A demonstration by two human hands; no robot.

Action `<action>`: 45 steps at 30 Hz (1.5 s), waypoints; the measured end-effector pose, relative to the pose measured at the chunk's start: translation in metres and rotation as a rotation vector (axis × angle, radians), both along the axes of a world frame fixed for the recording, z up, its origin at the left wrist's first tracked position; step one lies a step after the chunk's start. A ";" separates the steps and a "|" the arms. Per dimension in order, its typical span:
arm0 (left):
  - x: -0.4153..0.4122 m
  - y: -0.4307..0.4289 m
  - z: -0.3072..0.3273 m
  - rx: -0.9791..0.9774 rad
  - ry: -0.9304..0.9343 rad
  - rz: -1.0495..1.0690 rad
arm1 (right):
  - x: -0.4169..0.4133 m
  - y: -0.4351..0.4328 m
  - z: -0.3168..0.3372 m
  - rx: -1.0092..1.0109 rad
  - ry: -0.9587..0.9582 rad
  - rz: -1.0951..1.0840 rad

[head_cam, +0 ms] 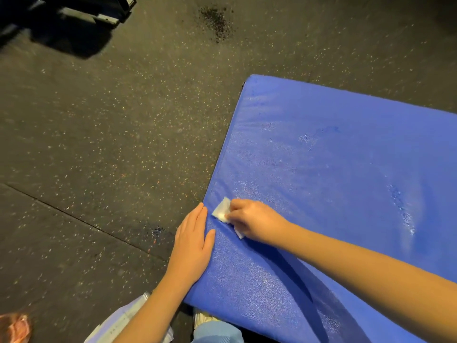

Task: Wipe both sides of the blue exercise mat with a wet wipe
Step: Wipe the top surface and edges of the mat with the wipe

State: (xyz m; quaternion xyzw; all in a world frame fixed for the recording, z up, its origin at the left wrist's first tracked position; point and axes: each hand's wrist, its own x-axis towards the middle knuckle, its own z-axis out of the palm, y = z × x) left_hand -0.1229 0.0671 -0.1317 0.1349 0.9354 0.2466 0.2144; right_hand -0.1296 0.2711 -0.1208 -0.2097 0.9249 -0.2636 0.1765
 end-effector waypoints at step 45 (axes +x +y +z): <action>-0.023 0.008 0.003 -0.152 0.187 -0.223 | -0.043 0.056 -0.020 0.188 0.190 -0.370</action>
